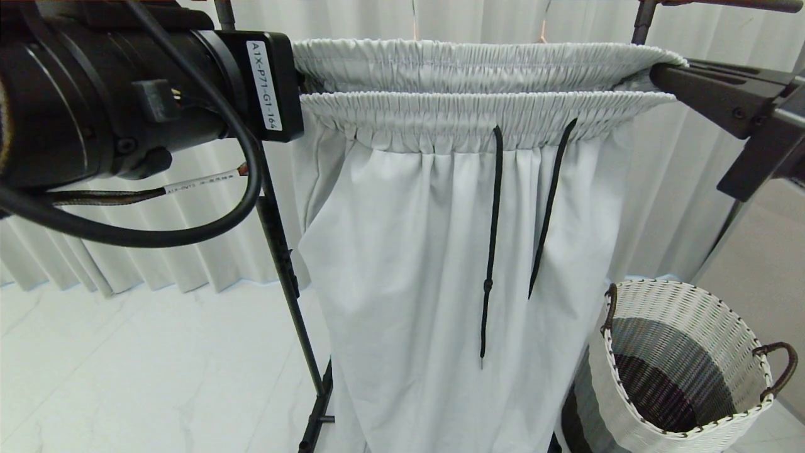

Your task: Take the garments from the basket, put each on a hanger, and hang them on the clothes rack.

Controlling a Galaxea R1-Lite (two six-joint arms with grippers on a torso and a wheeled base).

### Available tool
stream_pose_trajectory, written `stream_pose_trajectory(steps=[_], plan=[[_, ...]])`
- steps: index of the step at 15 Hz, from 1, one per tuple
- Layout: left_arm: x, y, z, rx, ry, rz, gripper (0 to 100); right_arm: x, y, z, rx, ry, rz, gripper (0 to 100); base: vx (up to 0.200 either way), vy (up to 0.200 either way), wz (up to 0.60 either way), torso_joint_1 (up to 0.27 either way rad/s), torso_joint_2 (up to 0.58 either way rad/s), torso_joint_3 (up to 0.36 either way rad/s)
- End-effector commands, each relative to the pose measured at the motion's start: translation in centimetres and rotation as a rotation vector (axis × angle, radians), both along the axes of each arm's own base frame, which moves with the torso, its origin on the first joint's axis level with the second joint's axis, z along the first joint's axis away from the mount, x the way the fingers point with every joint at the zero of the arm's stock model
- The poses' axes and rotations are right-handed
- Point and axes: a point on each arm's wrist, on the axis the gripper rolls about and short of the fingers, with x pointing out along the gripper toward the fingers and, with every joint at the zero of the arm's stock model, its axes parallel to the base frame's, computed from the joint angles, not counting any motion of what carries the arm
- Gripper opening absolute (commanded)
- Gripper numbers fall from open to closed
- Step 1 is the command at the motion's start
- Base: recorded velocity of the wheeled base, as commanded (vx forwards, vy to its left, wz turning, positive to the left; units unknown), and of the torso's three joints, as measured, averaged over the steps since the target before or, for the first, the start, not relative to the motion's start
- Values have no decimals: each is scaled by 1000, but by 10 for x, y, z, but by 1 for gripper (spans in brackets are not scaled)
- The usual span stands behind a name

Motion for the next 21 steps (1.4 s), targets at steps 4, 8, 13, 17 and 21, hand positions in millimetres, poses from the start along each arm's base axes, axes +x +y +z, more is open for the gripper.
stream_pose_trajectory(steps=[4, 8, 13, 17, 21], plan=[[0, 0, 0, -1, -1, 0, 0, 0, 1, -7, -30, 6, 0, 0, 0, 0, 0, 0, 0, 0], [0, 0, 1, -2, -2, 0, 0, 3, 2, -15, -135, -47, -35, 0, 0, 0, 0, 0, 0, 0], [0, 0, 1, -3, -3, 0, 0, 2, 1, -20, -128, -71, -39, 100, 0, 0, 0, 0, 0, 0], [-5, 6, 3, -8, -10, 6, 0, -8, -9, -28, -138, -63, -37, 100, 0, 0, 0, 0, 0, 0], [-14, 35, -5, 68, -25, 71, 0, -11, -54, -58, -283, 114, -236, 100, 0, 0, 0, 0, 0, 0]])
